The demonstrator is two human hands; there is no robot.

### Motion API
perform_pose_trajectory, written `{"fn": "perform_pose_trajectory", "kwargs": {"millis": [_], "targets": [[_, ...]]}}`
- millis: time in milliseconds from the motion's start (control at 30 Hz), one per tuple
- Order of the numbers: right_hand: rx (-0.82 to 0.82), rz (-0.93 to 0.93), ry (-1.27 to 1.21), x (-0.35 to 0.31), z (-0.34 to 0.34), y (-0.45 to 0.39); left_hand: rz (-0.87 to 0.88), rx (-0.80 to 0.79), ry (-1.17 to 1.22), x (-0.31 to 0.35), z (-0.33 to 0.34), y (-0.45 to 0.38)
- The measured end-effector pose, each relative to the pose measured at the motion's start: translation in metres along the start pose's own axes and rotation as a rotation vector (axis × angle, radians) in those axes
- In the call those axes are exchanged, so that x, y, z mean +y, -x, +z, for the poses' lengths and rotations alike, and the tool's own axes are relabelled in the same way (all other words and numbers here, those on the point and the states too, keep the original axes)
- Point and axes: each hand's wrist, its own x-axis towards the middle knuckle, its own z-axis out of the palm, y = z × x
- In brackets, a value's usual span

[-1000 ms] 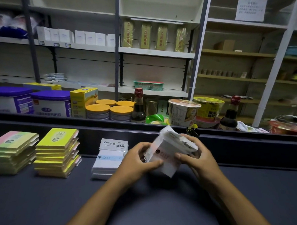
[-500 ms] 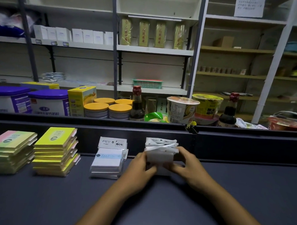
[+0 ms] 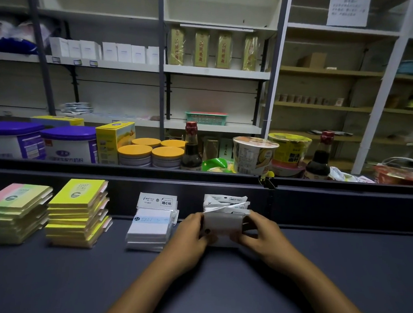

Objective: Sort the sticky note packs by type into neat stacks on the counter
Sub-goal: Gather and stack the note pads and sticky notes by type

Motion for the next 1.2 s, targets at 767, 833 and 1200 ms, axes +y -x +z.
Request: {"fn": "perform_pose_trajectory", "kwargs": {"millis": [767,833,1200], "targets": [[0.022,0.368,-0.361,-0.004,-0.006,0.0,-0.367,0.033,0.36,0.022,-0.014,0.008],[0.022,0.389,-0.358,-0.004,-0.005,0.001,-0.376,0.054,0.331,0.024,-0.012,0.008],[-0.003,0.342,-0.177,-0.006,-0.004,0.004,-0.321,0.047,0.18,0.026,-0.011,0.011]]}}
